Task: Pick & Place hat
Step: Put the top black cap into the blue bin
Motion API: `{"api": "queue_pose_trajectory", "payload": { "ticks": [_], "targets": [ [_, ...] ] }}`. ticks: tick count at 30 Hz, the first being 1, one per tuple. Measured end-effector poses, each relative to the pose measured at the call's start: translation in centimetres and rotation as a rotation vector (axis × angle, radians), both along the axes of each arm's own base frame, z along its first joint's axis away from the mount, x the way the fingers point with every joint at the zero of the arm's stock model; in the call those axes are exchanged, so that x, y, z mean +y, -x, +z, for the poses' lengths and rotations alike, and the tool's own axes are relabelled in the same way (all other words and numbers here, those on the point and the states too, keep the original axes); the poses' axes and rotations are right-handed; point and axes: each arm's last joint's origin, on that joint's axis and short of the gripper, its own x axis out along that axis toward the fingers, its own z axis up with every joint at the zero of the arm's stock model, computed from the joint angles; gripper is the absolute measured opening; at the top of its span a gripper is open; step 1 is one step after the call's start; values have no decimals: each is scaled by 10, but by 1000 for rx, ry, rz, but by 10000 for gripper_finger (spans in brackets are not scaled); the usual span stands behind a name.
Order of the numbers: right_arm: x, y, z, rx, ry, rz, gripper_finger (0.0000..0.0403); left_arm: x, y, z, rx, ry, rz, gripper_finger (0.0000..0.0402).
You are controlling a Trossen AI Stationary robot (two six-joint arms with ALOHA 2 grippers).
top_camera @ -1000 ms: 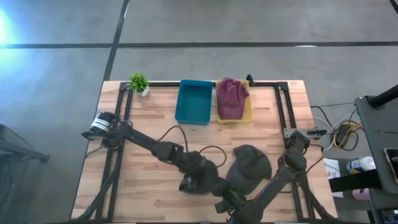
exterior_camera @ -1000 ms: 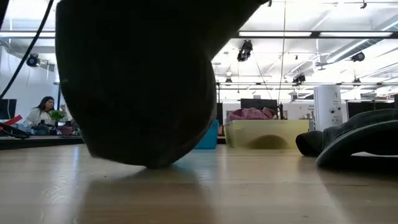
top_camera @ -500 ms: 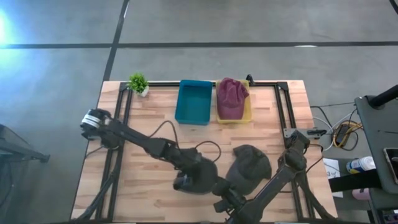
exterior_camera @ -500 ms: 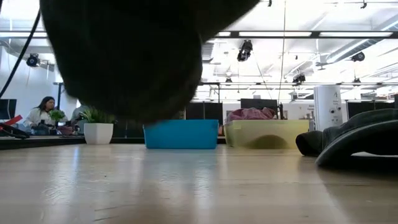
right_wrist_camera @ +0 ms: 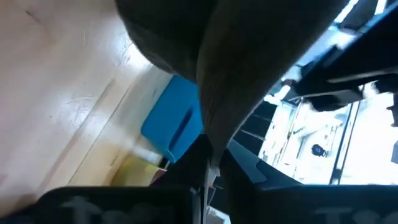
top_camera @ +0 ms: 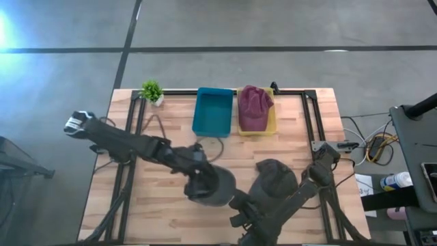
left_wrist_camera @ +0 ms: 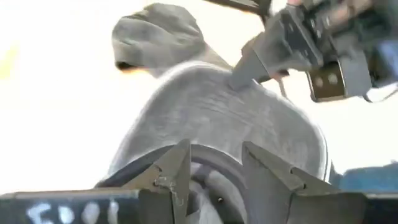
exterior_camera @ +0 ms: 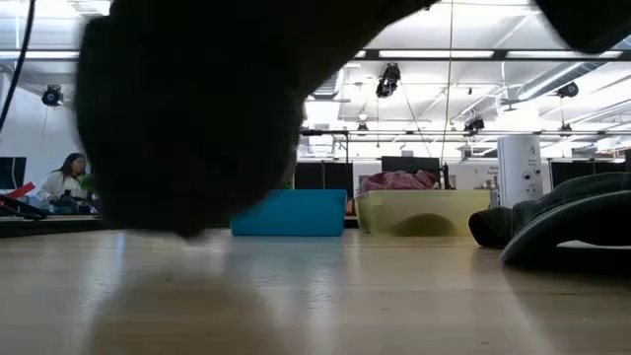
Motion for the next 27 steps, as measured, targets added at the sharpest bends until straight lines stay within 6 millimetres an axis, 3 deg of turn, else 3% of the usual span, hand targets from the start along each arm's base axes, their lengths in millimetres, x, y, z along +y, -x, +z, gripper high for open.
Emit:
{"api": "queue_pose_trajectory", "payload": {
  "ticks": [5, 7, 12, 17, 20, 24, 27],
  "targets": [
    [-4, -1, -4, -9, 11, -11, 28, 12, 25, 16, -12, -62, 107, 138],
    [-4, -1, -5, -12, 8, -13, 28, 15, 33, 13, 31, -85, 131, 138],
    [-6, -4, -6, -14, 18, -12, 28, 19, 44, -34, 244, -95, 154, 138],
    [-3, -8, -7, -5, 26, 18, 28, 16, 39, -81, 220, -28, 131, 138],
    [1, -13, -8, -13, 10, 39, 28, 18, 29, -95, 136, -24, 124, 138],
    [5, -17, -7, -8, 4, 65, 29, 22, 22, -121, 224, -47, 99, 138],
    [6, -19, -6, -20, -8, 72, 29, 20, 12, -121, 216, -2, 56, 138]
  ]
}}
